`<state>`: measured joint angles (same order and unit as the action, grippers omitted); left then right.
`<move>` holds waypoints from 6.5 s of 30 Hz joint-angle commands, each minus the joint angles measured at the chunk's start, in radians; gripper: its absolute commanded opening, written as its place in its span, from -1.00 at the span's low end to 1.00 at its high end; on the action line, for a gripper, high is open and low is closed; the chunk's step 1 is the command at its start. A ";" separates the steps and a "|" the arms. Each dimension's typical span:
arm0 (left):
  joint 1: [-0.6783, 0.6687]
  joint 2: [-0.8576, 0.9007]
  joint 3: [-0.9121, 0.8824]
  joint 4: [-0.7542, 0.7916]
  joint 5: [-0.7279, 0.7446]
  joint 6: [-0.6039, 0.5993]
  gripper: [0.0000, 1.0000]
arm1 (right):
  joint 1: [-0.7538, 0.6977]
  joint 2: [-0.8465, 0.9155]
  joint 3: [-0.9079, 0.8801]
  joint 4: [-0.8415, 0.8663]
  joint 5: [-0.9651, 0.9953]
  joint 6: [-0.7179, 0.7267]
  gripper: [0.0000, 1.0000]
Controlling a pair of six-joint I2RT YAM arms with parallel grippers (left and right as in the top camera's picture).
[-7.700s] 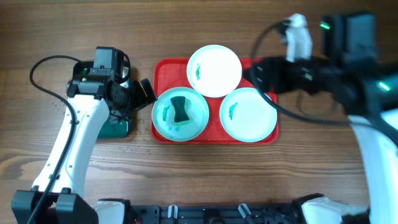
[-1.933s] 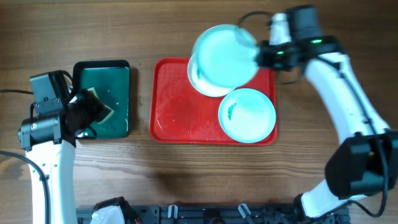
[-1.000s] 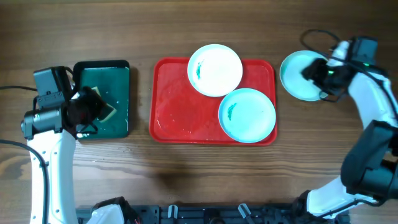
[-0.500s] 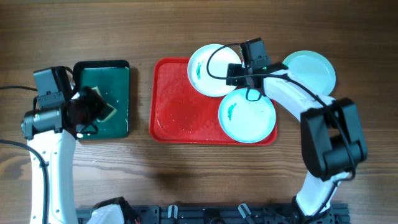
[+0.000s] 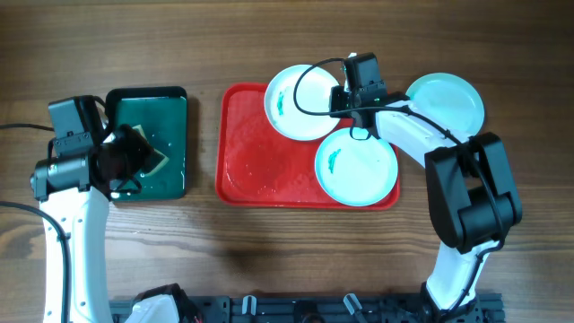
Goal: Clean dirty plates on tray and stack at the side
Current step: 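Grasp the rim of the white plate with the right gripper, then scrub the white plate with the sponge in the left gripper, then lift the white plate with the right gripper and stack it on the blue plate, then grasp the rim of the remaining light-blue plate with the right gripper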
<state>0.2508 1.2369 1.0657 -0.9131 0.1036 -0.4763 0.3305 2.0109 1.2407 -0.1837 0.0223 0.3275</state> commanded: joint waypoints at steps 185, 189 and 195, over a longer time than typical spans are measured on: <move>0.008 -0.043 0.058 -0.046 -0.088 -0.063 -0.92 | -0.181 -0.351 -0.319 -0.516 -0.052 0.099 -0.31; 0.008 -0.043 0.058 -0.045 -0.080 -0.063 -0.92 | -0.181 -0.328 -0.319 -0.512 -0.053 0.094 -0.46; 0.008 -0.043 0.058 -0.045 -0.080 -0.064 -0.92 | -0.181 -0.328 -0.319 -0.501 -0.147 0.093 -0.56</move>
<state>0.2554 1.1942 1.1248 -0.9619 0.0101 -0.5297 0.1471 1.6741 0.9306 -0.6971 -0.0357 0.4191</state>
